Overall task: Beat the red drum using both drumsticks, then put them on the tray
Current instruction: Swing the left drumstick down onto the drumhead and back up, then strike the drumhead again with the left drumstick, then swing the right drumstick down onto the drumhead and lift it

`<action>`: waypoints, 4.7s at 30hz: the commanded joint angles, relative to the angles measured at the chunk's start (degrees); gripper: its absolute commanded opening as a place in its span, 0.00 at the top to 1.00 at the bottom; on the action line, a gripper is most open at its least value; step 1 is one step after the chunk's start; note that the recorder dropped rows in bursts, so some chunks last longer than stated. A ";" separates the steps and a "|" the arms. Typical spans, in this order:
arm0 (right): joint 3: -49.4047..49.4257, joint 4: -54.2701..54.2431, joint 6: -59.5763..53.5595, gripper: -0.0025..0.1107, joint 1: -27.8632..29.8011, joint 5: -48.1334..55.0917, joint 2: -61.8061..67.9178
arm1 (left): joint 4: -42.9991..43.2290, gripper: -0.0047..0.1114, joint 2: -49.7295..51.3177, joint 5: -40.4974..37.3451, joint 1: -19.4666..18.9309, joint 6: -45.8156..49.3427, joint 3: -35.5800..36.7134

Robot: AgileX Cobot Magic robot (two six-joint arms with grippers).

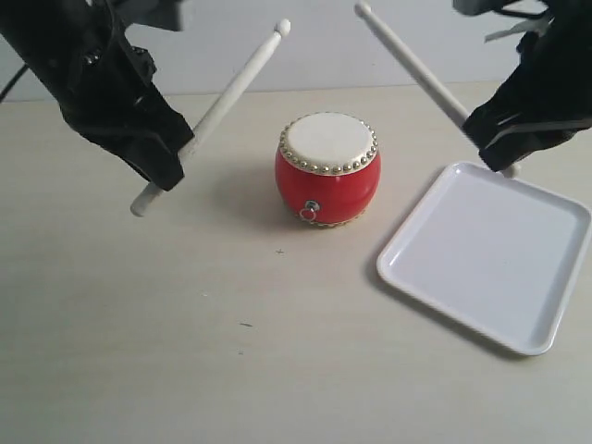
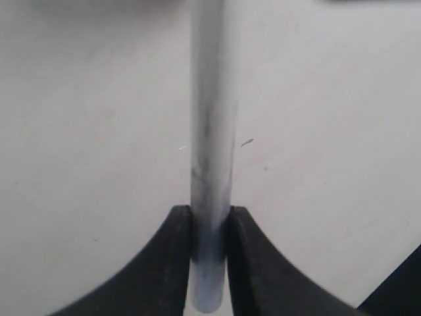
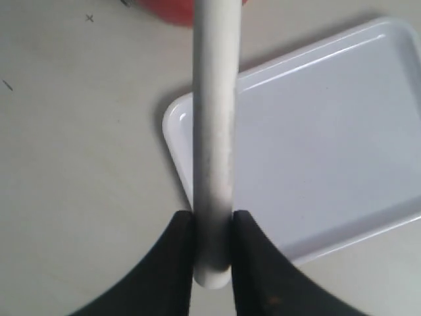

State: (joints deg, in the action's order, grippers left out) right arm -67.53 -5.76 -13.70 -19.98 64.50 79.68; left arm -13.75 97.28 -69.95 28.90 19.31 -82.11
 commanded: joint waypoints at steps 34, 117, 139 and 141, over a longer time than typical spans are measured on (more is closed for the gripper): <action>0.18 -4.28 -1.60 0.98 -0.07 4.24 18.00 | 6.30 0.96 -2.86 -0.01 2.34 -2.19 -0.09; -1.46 -3.22 -2.55 0.98 -0.07 5.47 -5.36 | 11.85 0.96 19.77 -0.01 6.99 -2.82 -4.59; -1.58 -4.18 -3.11 0.98 0.09 5.47 26.93 | 14.65 0.96 2.92 -0.01 6.99 -7.58 -4.59; -1.92 -5.41 -3.42 0.98 0.09 5.47 26.12 | 14.65 0.96 2.80 -0.01 6.99 -7.45 -4.59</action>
State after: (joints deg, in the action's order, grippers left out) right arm -68.83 -10.61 -16.31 -19.98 70.05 106.32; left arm 1.04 100.88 -69.93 35.89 12.23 -86.65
